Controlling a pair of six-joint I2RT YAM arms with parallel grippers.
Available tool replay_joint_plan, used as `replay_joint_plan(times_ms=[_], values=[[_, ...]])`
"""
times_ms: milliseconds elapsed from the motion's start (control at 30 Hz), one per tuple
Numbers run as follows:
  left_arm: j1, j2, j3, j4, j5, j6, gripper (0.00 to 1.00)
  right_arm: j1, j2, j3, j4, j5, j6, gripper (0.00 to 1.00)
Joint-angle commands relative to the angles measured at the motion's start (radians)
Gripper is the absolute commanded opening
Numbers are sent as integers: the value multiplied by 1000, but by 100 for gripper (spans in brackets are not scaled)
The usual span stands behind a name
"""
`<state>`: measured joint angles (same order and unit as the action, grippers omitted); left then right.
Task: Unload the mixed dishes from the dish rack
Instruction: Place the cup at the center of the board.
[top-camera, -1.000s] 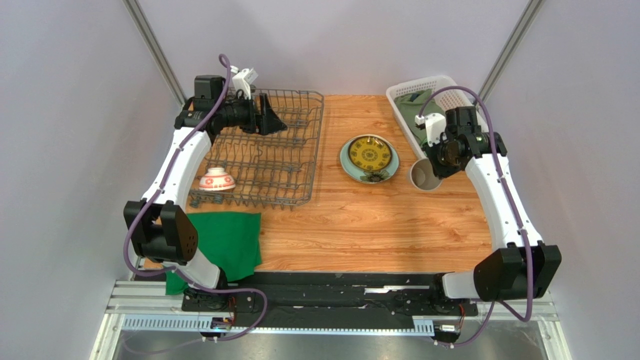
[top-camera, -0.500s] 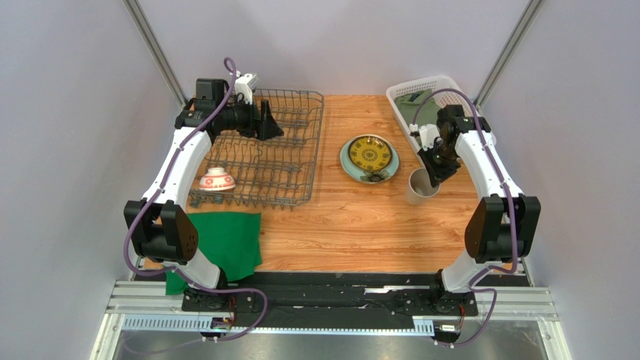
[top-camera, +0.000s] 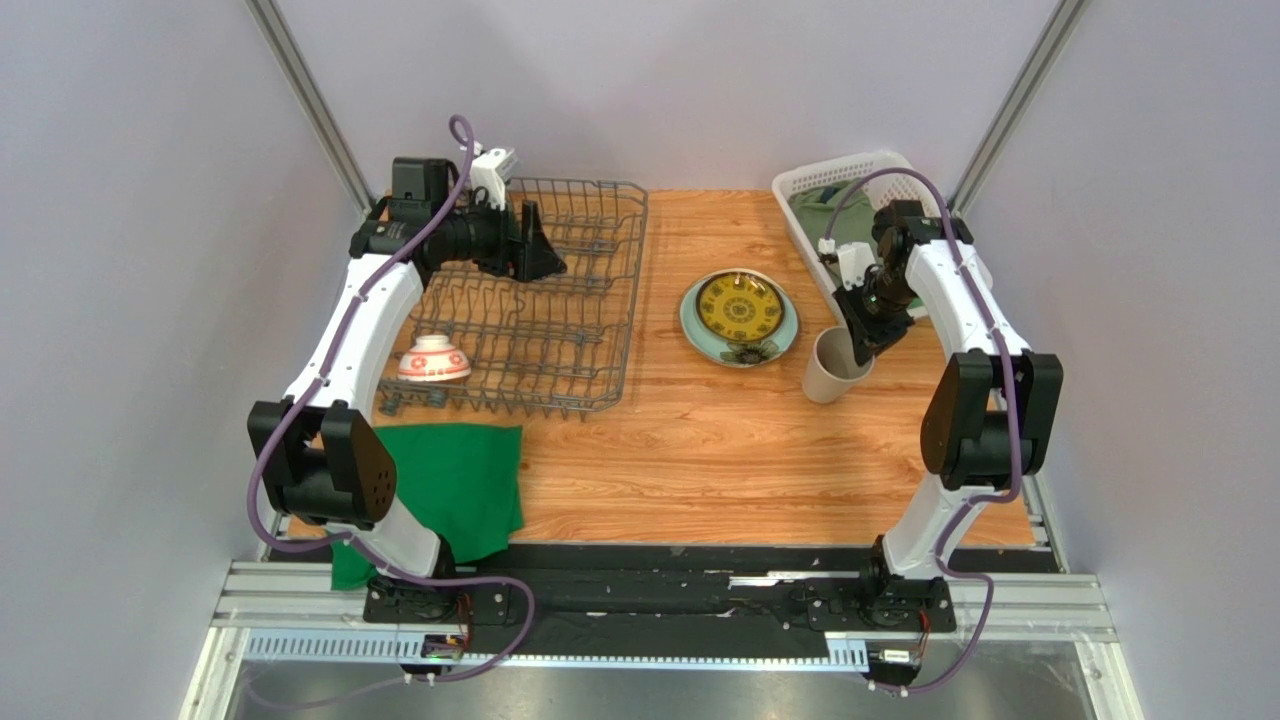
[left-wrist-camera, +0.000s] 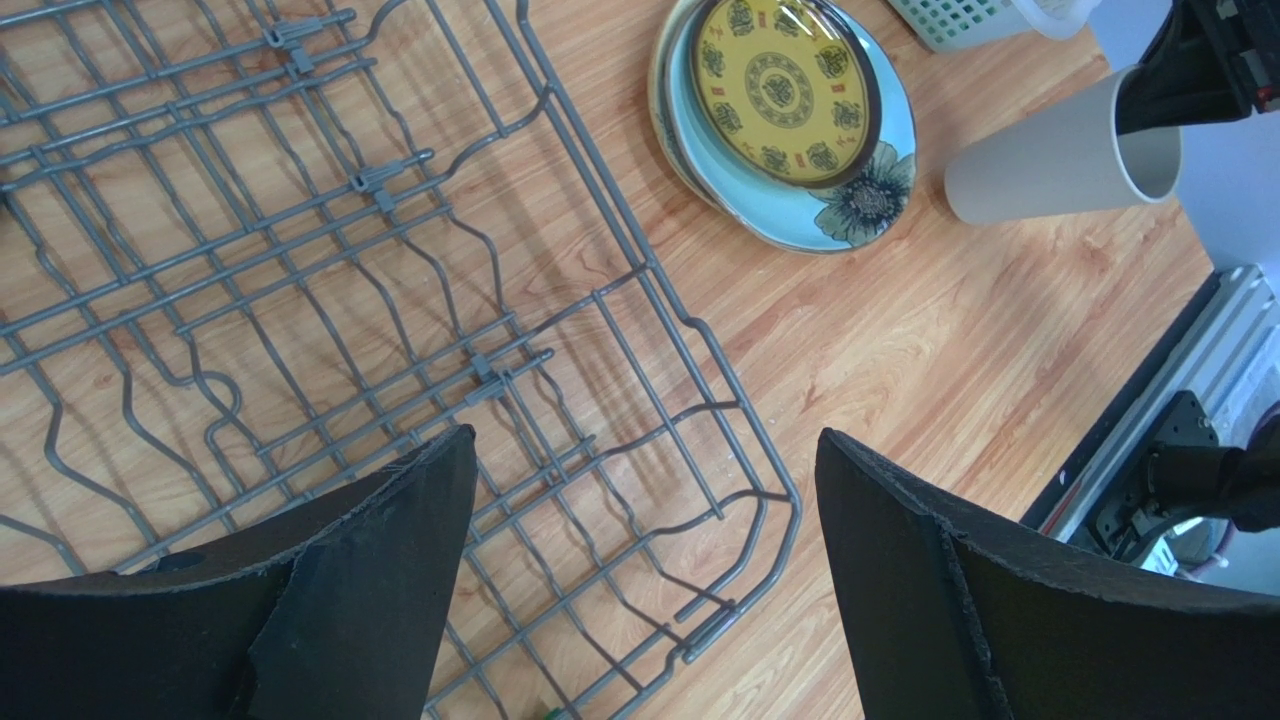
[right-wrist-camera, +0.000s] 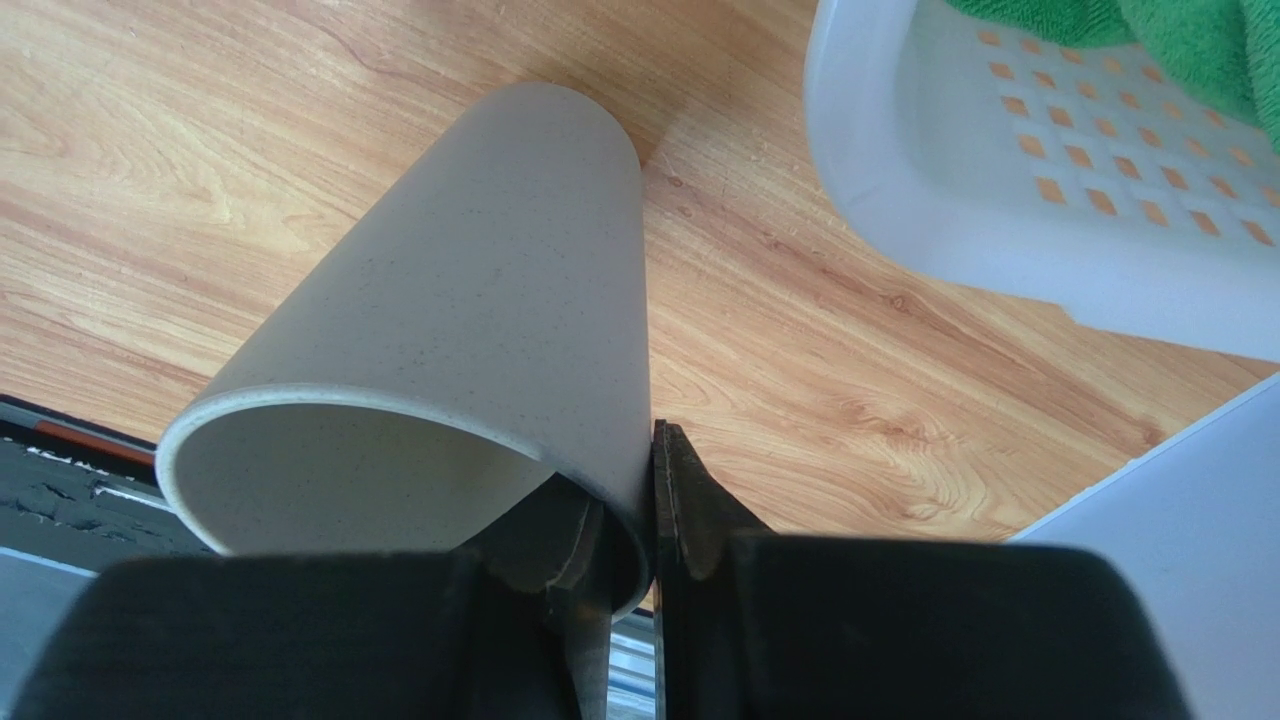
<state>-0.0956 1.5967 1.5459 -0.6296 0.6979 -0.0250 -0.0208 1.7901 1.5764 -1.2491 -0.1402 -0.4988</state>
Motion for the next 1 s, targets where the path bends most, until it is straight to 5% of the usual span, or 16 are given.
replay_joint_plan(times_ms=[0, 967], values=[[7, -4, 16, -5, 8, 23, 90, -1, 23, 59, -4, -4, -1, 4], [7, 3, 10, -18, -9, 60, 89, -1, 55, 59, 33, 34, 6, 28]])
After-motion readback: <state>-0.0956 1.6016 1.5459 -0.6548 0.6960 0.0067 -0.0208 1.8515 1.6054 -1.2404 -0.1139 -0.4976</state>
